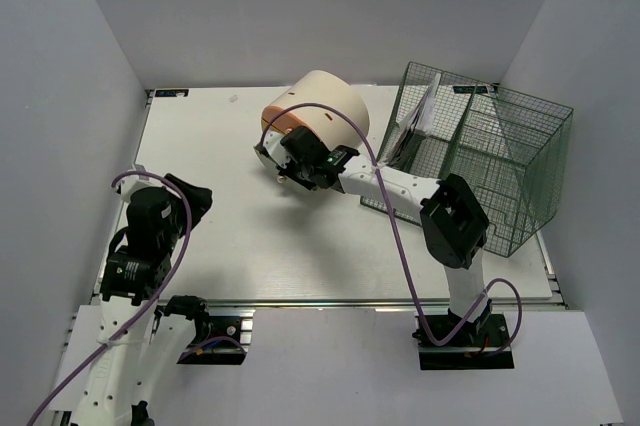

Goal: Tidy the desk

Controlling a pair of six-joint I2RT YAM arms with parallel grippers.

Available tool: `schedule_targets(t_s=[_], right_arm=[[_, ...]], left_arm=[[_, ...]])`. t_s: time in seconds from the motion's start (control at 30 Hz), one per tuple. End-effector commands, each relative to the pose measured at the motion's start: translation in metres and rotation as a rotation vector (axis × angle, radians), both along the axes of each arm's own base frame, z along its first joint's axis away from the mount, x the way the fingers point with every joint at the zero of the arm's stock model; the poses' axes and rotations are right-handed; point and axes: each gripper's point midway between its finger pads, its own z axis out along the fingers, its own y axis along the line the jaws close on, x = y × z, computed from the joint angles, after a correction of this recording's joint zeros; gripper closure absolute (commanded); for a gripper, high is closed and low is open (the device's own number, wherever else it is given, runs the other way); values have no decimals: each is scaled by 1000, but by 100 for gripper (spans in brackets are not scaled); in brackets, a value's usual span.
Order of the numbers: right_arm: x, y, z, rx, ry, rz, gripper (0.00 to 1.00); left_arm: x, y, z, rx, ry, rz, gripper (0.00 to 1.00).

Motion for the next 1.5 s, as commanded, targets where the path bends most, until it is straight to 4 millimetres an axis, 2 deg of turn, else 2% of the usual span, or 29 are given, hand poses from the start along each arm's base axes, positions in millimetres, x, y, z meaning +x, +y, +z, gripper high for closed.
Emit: schedule_targets(t_s=[0.0, 0.07, 0.2, 0.27, 0.37, 0.6, 0.73, 0.8, 0.97, 1.1, 1.4, 1.47], right_arm=[[2, 10, 29, 73, -40, 29, 75], [-4, 14, 36, 99, -36, 70, 79], [-17, 21, 46, 152, -33, 171, 96], [-26, 25, 47, 177, -26, 219, 100], [-38, 29, 44, 183, -3, 299, 100], [-45, 33, 33, 160, 40, 349, 100], [-43, 38, 22, 141, 59, 348, 100], [-37, 40, 21, 135, 55, 330, 100], [-22, 39, 3, 72, 45, 268, 100], [-8, 32, -7, 13, 4, 221, 100], [11, 22, -8, -85, -151, 176, 100], [9, 23, -10, -110, -173, 176, 100]], left_arm=[[5, -5, 1, -10, -20, -22, 28], [5, -6, -1, -14, -14, -25, 29], [7, -7, -2, -18, -16, -30, 29], [7, -8, -2, -19, -14, -33, 29], [8, -8, -1, -19, -17, -33, 29], [10, -9, -3, -20, -14, -38, 29], [11, -9, -3, -18, -12, -38, 29], [11, -10, -4, -20, -11, -39, 29], [12, -10, -3, -18, -11, -42, 29], [12, -10, -4, -16, -9, -39, 29], [15, -10, -6, -18, -8, -42, 29], [15, -11, -6, -18, -8, -42, 29]])
